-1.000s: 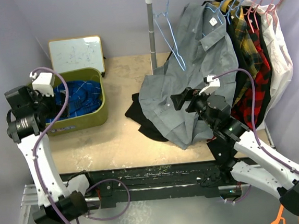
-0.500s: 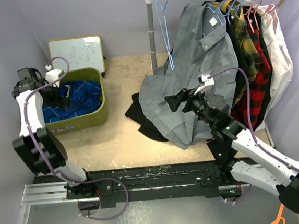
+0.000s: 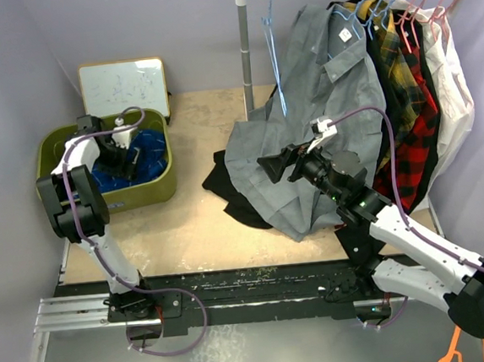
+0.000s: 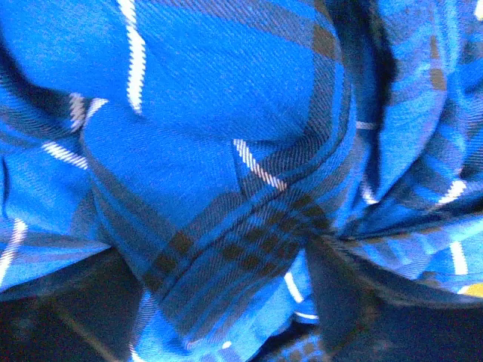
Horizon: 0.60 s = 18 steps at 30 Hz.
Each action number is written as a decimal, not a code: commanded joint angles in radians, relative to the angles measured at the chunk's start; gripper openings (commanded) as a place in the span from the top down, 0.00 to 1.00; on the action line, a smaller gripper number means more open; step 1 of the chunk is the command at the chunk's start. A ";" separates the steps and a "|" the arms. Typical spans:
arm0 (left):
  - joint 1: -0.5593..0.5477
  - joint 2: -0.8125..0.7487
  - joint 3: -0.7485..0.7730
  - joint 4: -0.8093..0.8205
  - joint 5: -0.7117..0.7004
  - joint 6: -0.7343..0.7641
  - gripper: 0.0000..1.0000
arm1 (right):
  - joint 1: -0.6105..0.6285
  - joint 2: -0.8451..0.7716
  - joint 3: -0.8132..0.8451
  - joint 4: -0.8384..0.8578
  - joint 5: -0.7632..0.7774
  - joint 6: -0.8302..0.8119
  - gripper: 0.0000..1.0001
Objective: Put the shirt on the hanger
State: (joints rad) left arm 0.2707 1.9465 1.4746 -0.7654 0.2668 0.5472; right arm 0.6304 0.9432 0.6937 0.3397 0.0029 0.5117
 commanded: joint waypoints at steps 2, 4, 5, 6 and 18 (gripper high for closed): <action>-0.046 0.044 -0.022 0.038 0.088 0.003 0.62 | 0.008 -0.001 0.033 0.071 -0.043 -0.024 0.08; -0.048 0.045 -0.013 0.027 0.106 -0.005 1.00 | 0.010 -0.008 0.031 0.066 -0.040 -0.030 0.08; -0.047 0.039 -0.003 0.013 0.115 -0.003 1.00 | 0.010 -0.010 0.030 0.065 -0.042 -0.035 0.08; -0.047 0.025 0.012 -0.005 0.124 0.001 1.00 | 0.010 -0.013 0.029 0.066 -0.048 -0.043 0.09; -0.046 -0.422 0.439 -0.147 0.231 -0.051 1.00 | 0.014 0.059 0.321 -0.105 -0.474 -0.350 0.00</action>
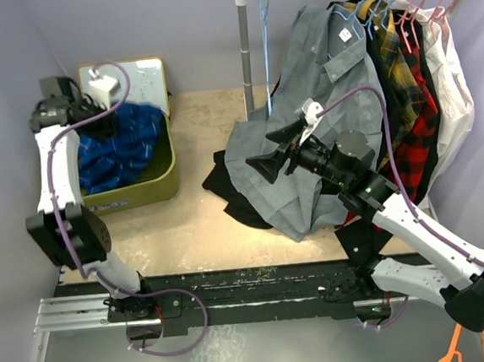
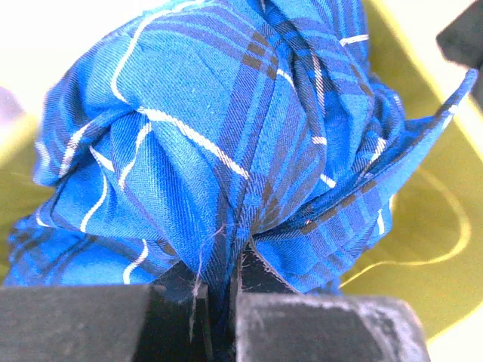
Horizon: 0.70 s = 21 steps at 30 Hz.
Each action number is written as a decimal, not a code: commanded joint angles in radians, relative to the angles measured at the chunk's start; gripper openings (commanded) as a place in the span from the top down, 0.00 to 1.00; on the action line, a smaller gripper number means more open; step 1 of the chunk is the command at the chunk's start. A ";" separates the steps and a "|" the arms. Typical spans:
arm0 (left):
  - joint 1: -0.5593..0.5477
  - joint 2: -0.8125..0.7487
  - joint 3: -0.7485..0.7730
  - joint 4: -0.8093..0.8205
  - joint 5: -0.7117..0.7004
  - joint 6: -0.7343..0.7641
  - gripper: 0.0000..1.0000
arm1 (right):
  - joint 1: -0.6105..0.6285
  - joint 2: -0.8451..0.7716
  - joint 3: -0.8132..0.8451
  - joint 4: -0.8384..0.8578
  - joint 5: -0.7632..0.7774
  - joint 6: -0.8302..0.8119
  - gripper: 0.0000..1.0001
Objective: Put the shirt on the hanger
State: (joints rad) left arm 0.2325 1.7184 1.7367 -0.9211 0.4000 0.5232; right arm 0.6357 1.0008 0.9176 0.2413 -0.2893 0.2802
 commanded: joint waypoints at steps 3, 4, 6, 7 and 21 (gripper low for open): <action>-0.008 -0.238 0.269 -0.013 0.107 -0.036 1.00 | 0.020 0.002 0.126 0.059 -0.213 -0.159 0.00; -0.008 -0.248 0.301 -0.026 0.119 -0.040 1.00 | 0.032 0.008 0.133 0.079 -0.212 -0.177 0.00; -0.009 -0.270 0.356 -0.048 0.150 -0.058 1.00 | 0.065 0.031 0.156 0.112 -0.189 -0.235 0.00; -0.008 -0.280 0.382 -0.054 0.170 -0.069 1.00 | 0.083 0.047 0.166 0.130 -0.174 -0.266 0.00; -0.008 -0.380 0.401 -0.112 0.944 -0.197 1.00 | 0.110 0.088 0.099 0.487 -0.142 -0.663 0.00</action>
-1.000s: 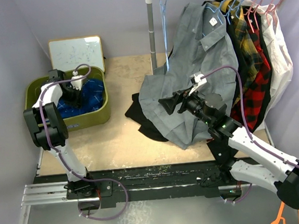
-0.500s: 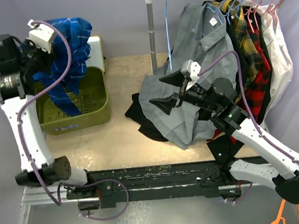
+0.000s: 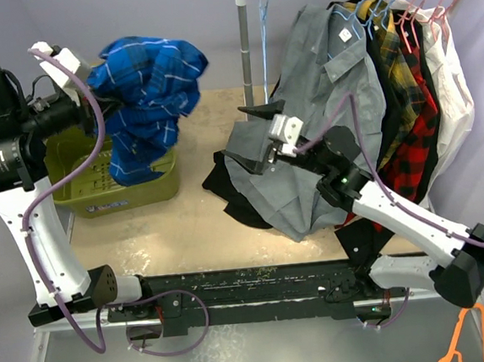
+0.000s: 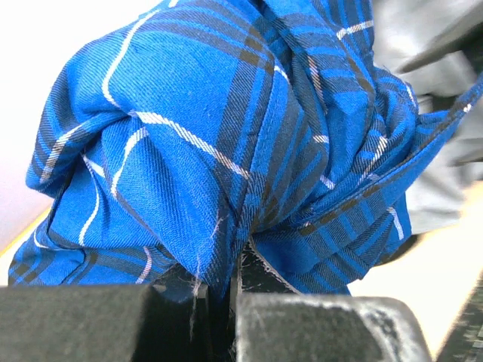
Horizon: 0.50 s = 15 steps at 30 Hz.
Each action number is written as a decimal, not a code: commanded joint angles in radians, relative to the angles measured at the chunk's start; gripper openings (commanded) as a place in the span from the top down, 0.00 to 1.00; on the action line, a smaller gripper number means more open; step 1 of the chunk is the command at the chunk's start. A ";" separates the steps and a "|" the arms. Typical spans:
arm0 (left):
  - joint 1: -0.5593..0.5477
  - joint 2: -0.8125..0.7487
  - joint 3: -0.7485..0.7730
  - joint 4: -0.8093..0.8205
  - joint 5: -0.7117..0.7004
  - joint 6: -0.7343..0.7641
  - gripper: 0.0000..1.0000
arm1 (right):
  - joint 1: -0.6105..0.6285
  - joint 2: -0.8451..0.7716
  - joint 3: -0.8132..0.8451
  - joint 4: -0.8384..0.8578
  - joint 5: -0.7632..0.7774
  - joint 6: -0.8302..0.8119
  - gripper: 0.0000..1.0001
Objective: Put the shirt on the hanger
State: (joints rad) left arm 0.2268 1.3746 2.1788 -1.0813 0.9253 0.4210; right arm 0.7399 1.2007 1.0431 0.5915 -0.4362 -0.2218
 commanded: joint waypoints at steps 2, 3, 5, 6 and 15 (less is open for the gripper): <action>-0.003 -0.050 -0.166 0.220 0.597 -0.289 1.00 | 0.006 -0.185 -0.084 0.072 0.015 -0.172 0.00; -0.005 -0.062 -0.254 0.385 0.669 -0.461 1.00 | 0.007 -0.229 -0.102 0.023 0.016 -0.172 0.00; -0.024 -0.096 -0.473 1.063 0.724 -0.982 1.00 | 0.007 -0.320 -0.134 -0.087 0.016 -0.167 0.00; -0.030 -0.098 -0.565 1.392 0.738 -1.230 1.00 | 0.006 -0.368 -0.143 -0.154 0.012 -0.162 0.00; -0.218 0.143 -0.778 2.502 0.877 -2.274 1.00 | 0.007 -0.671 -0.202 -0.708 -0.030 -0.069 0.00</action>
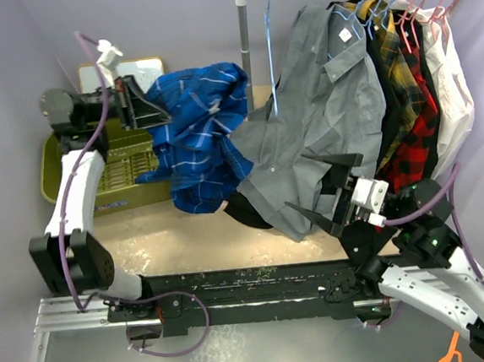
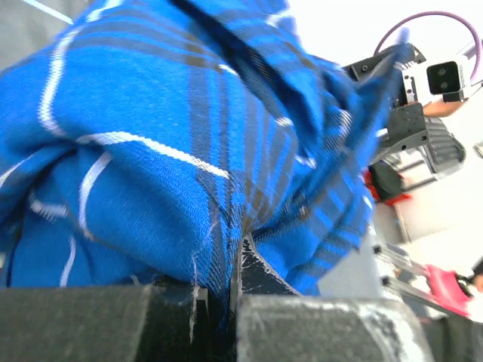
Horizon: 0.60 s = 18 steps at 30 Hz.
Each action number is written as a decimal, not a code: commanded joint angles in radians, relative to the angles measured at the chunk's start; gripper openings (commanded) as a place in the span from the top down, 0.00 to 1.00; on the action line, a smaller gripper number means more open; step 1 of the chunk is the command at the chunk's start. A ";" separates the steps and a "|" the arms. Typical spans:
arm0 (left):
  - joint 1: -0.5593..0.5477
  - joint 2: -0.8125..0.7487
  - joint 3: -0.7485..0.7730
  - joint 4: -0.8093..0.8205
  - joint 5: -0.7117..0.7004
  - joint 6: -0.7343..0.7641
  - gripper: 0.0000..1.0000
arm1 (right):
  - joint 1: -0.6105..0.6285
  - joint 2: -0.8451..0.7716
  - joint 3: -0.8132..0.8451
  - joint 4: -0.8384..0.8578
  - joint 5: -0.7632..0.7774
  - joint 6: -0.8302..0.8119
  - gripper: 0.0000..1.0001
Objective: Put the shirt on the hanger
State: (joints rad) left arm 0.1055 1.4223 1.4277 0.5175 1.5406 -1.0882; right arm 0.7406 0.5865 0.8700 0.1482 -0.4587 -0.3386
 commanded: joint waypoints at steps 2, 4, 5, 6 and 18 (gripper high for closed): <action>-0.128 0.218 -0.011 1.103 0.263 -0.960 1.00 | 0.005 -0.102 -0.036 -0.312 0.048 0.078 0.00; -0.148 0.287 -0.010 1.109 0.265 -0.940 1.00 | 0.006 -0.137 -0.036 -0.339 0.130 0.092 0.00; -0.158 0.313 -0.009 1.110 0.265 -0.934 1.00 | 0.006 -0.149 -0.037 -0.371 0.179 0.093 0.00; -0.167 0.350 -0.002 1.112 0.265 -0.936 1.00 | 0.005 -0.157 -0.036 -0.394 0.224 0.090 0.00; -0.188 0.224 -0.198 1.121 0.257 -0.952 0.91 | 0.006 -0.014 0.012 -0.358 0.260 -0.033 0.00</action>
State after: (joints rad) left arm -0.0689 1.7889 1.3201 1.4956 1.5627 -2.0159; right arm 0.7414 0.5346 0.8337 -0.3153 -0.1738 -0.3176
